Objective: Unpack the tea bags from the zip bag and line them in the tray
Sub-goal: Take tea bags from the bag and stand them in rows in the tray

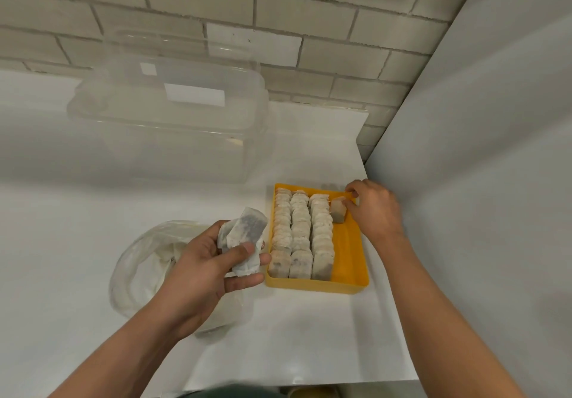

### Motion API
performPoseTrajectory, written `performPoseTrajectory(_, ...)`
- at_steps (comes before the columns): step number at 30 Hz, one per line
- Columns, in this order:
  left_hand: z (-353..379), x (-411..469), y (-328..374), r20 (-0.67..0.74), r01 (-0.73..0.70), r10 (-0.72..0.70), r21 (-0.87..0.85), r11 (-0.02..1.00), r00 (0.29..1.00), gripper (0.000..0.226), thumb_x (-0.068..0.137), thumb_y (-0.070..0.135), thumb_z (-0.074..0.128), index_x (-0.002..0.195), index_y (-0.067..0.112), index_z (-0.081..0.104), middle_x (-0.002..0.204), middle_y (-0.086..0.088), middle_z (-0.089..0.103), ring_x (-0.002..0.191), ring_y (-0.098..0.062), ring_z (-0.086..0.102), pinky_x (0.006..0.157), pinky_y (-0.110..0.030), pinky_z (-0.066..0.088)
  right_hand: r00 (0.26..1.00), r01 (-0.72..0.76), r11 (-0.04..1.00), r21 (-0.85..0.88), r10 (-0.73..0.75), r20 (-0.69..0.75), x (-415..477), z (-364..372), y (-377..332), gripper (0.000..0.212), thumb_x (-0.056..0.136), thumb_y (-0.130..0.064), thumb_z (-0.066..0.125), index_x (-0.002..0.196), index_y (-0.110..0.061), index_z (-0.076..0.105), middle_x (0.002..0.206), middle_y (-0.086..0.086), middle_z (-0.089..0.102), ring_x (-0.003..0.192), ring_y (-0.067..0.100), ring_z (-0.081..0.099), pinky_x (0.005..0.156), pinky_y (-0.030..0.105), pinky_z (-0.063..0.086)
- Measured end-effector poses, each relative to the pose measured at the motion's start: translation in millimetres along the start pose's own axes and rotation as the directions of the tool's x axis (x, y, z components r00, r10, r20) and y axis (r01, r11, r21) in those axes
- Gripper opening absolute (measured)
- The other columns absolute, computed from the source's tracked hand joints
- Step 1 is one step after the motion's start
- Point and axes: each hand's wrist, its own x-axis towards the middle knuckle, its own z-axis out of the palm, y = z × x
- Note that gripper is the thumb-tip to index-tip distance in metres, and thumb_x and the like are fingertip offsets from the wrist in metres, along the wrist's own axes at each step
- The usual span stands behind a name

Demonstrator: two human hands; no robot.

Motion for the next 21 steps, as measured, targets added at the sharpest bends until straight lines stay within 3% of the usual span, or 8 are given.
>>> performPoseTrajectory(3,1,-1,1,0.023,0.001,-0.001,0.013,1.000,1.000,0.022,0.098,0.002,0.064,0.120,0.004,0.064,0.109,-0.014,0.076,0.102,-0.031,0.077,0.068,-0.034,0.064,0.996,-0.062,0.973,0.224,0.076,-0.056,-13,-14,-11,0.017,0.092,-0.025,0.074,0.108,-0.020,0.075,0.099,-0.003,0.073,0.085,0.015,0.064,0.076,0.035,0.057)
performPoseTrajectory(5,3,-1,1,0.037,0.000,-0.001,0.030,1.000,0.999,0.021,0.097,0.003,0.065,0.119,0.006,0.064,0.107,-0.011,0.076,0.102,-0.031,0.077,0.070,-0.034,0.064,0.990,-0.095,0.907,0.411,0.129,-0.056,-24,-28,-30,0.012,0.091,-0.025,0.075,0.103,-0.023,0.076,0.095,-0.010,0.072,0.078,0.007,0.062,0.075,0.026,0.055)
performPoseTrajectory(8,6,-3,2,0.063,-0.005,0.001,0.053,0.999,0.998,0.021,0.097,0.004,0.066,0.118,0.007,0.064,0.103,-0.009,0.076,0.102,-0.032,0.077,0.070,-0.034,0.064,0.986,-0.137,0.706,0.695,0.167,0.025,-44,-57,-68,0.004,0.090,-0.027,0.076,0.095,-0.028,0.078,0.093,-0.015,0.074,0.080,0.007,0.065,0.073,0.018,0.052)
performPoseTrajectory(10,7,-4,2,0.092,-0.011,0.004,0.076,0.997,0.996,0.021,0.097,0.005,0.067,0.118,0.007,0.064,0.101,-0.007,0.076,0.102,-0.031,0.077,0.071,-0.034,0.063,0.989,-0.146,0.594,0.791,0.090,0.114,-57,-73,-91,0.006,0.091,-0.027,0.077,0.095,-0.032,0.078,0.095,-0.018,0.075,0.081,0.004,0.066,0.075,0.018,0.052)
performPoseTrajectory(13,8,-6,3,0.123,-0.019,0.005,0.114,0.993,0.992,0.023,0.096,0.006,0.069,0.118,0.008,0.064,0.101,-0.006,0.076,0.096,-0.025,0.078,0.070,-0.033,0.063,0.989,-0.002,0.564,0.825,-0.123,0.086,-73,-87,-113,0.017,0.090,-0.023,0.079,0.107,-0.028,0.078,0.106,-0.014,0.073,0.090,0.011,0.069,0.080,0.031,0.056)
performPoseTrajectory(17,7,-10,5,0.168,0.000,-0.018,0.108,0.994,0.986,0.023,0.098,0.006,0.067,0.121,0.008,0.064,0.100,-0.004,0.078,0.092,-0.021,0.078,0.071,-0.034,0.063,0.919,0.330,0.649,0.685,-0.387,-0.077,-88,-91,-120,0.016,0.089,-0.018,0.081,0.105,-0.016,0.080,0.115,-0.003,0.067,0.105,0.015,0.066,0.086,0.030,0.054)
performPoseTrajectory(21,5,-10,7,0.216,0.073,-0.072,0.004,0.997,0.974,0.024,0.101,0.002,0.055,0.120,0.008,0.068,0.107,-0.014,0.074,0.092,-0.024,0.074,0.073,-0.037,0.063,0.909,0.324,0.716,0.619,-0.416,0.006,-99,-87,-126,0.022,0.093,-0.030,0.076,0.109,-0.015,0.080,0.115,-0.007,0.068,0.112,0.008,0.064,0.093,0.030,0.053)
